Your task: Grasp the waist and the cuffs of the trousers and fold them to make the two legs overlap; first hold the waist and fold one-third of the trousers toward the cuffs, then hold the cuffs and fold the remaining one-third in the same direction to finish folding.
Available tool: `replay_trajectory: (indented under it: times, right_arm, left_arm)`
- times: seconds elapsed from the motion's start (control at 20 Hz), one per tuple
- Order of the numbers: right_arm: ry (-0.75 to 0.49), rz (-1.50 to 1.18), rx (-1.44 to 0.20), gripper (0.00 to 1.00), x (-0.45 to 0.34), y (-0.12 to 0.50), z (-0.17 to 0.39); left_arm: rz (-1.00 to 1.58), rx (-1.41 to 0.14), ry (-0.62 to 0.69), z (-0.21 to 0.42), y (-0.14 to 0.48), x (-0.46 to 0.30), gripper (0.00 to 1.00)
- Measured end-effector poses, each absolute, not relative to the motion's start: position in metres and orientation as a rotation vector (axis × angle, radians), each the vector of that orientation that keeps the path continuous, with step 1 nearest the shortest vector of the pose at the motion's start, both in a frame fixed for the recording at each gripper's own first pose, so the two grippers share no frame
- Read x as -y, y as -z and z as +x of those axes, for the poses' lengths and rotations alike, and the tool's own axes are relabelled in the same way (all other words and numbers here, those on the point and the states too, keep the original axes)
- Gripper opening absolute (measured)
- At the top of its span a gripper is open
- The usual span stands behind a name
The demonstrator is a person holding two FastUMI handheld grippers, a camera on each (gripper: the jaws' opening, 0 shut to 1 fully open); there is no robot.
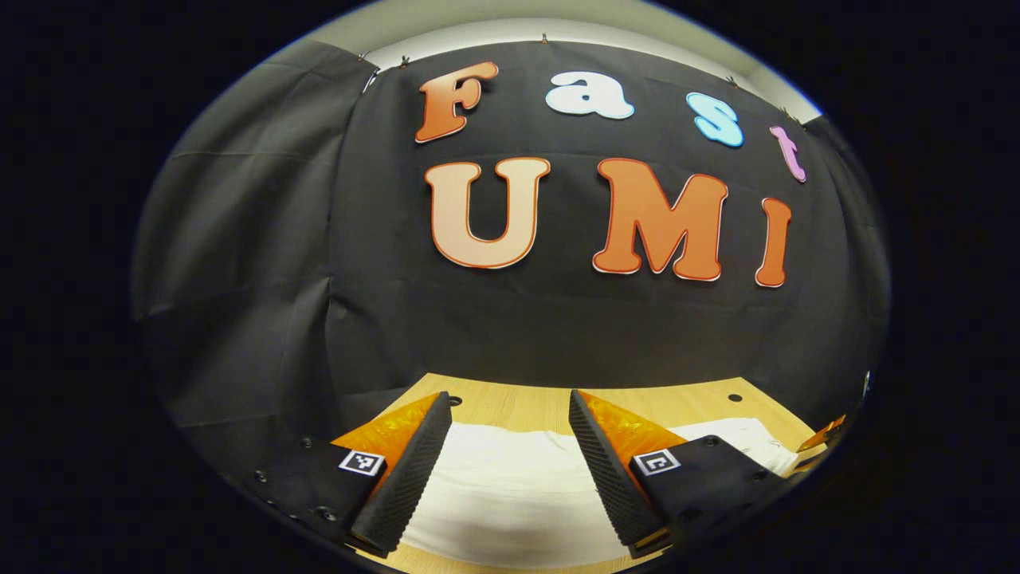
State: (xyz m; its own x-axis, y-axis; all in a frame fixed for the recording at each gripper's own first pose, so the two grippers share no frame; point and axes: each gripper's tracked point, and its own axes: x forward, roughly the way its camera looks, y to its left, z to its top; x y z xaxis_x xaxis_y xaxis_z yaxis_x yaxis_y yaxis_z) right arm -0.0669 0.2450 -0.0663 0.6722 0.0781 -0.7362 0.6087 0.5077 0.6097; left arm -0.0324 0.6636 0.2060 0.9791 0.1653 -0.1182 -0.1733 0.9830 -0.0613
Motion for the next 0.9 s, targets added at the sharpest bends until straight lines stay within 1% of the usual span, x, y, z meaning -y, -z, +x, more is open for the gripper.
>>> replay_trajectory:
  times: [0.25, 0.5, 0.55, 0.65, 0.7, 0.75, 0.8, 0.9]
  right_arm:
    - [0.402, 1.03, -0.871, 0.99, -0.245, 0.094, -0.061]
    - [0.393, 1.062, -0.852, 0.99, -0.253, 0.095, -0.039]
    - [0.387, 1.074, -0.848, 1.0, -0.256, 0.095, -0.034]
    - [0.394, 1.093, -0.851, 0.96, -0.259, 0.099, -0.029]
    - [0.404, 1.099, -0.85, 0.92, -0.259, 0.102, -0.027]
    - [0.399, 1.108, -0.859, 0.79, -0.261, 0.104, -0.025]
    - [0.393, 1.108, -0.867, 0.73, -0.262, 0.107, -0.024]
    - [0.4, 1.087, -0.89, 0.46, -0.262, 0.116, -0.025]
  left_arm:
    - [-0.072, -0.147, -0.209, -0.034, -0.195, -0.671, 0.98]
    - [-0.054, -0.176, -0.215, -0.031, -0.187, -0.687, 0.99]
    - [-0.058, -0.178, -0.218, -0.03, -0.185, -0.692, 0.98]
    - [-0.082, -0.183, -0.222, -0.025, -0.183, -0.7, 0.98]
    - [-0.095, -0.186, -0.223, -0.023, -0.183, -0.704, 0.99]
    - [-0.101, -0.191, -0.223, -0.021, -0.18, -0.709, 0.99]
    - [-0.093, -0.201, -0.234, -0.019, -0.177, -0.717, 0.98]
    - [-0.09, -0.226, -0.256, -0.017, -0.168, -0.733, 0.99]
